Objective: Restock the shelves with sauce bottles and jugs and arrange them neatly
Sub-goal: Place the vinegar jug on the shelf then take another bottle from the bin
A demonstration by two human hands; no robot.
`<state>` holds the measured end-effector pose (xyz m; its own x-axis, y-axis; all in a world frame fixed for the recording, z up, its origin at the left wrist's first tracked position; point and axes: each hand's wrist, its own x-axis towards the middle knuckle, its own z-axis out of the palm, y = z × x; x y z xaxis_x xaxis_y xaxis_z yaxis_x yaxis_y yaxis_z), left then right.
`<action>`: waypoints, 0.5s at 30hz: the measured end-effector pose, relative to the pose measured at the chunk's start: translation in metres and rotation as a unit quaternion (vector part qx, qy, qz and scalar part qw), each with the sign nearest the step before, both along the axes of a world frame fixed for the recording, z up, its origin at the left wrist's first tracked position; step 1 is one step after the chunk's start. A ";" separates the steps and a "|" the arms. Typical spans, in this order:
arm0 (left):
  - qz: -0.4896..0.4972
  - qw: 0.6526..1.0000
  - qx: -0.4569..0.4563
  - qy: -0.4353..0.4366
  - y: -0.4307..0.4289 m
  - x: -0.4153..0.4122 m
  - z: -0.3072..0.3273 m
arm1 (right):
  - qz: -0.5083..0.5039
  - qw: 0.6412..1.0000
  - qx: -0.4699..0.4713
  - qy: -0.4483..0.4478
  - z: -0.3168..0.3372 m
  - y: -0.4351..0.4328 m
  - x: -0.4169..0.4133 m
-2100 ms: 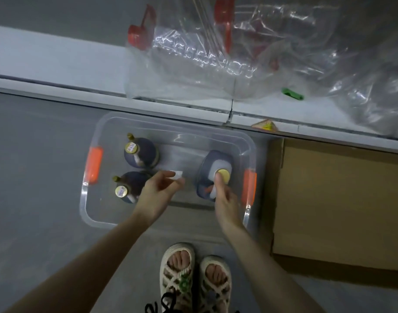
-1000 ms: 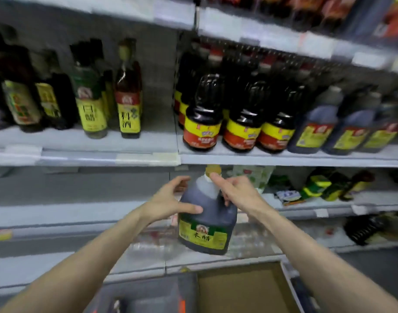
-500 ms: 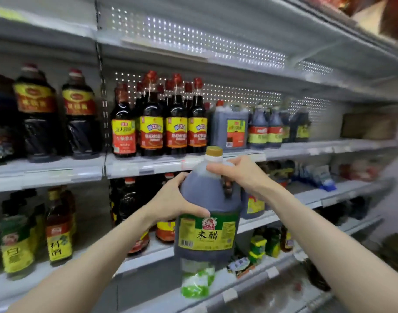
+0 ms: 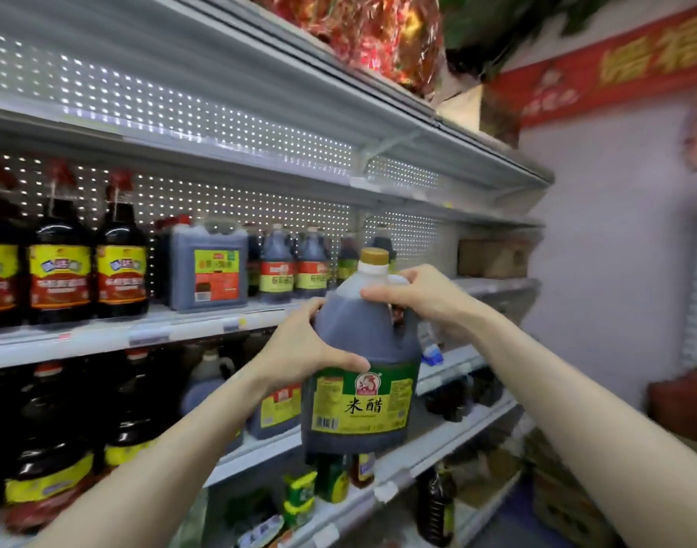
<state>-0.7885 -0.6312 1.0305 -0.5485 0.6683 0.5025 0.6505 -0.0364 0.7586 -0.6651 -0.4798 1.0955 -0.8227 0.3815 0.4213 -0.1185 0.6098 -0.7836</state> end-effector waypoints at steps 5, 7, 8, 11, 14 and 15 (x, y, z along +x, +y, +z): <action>-0.036 0.999 0.003 0.005 0.093 0.030 0.022 | -0.023 1.000 -0.008 0.011 0.015 0.088 0.044; -0.051 0.999 0.000 0.008 0.128 0.037 0.030 | -0.033 0.999 0.002 0.021 0.020 0.120 0.055; -0.058 0.998 0.000 0.012 0.145 0.039 0.034 | -0.041 0.999 0.005 0.028 0.023 0.134 0.060; -0.070 0.997 0.001 0.025 0.191 0.042 0.044 | -0.058 0.997 0.008 0.040 0.030 0.174 0.069; -0.089 0.996 0.007 0.018 0.238 0.038 0.046 | -0.052 0.997 0.007 0.052 0.032 0.217 0.067; -0.089 0.996 0.008 0.017 0.252 0.035 0.044 | -0.052 0.997 0.005 0.056 0.031 0.230 0.064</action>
<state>-0.7534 -0.3794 1.0748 -0.4050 0.7446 0.5306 0.6577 -0.1659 0.7348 -0.6006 -0.2500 1.1265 -0.7265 0.4580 0.5123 -0.1402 0.6311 -0.7629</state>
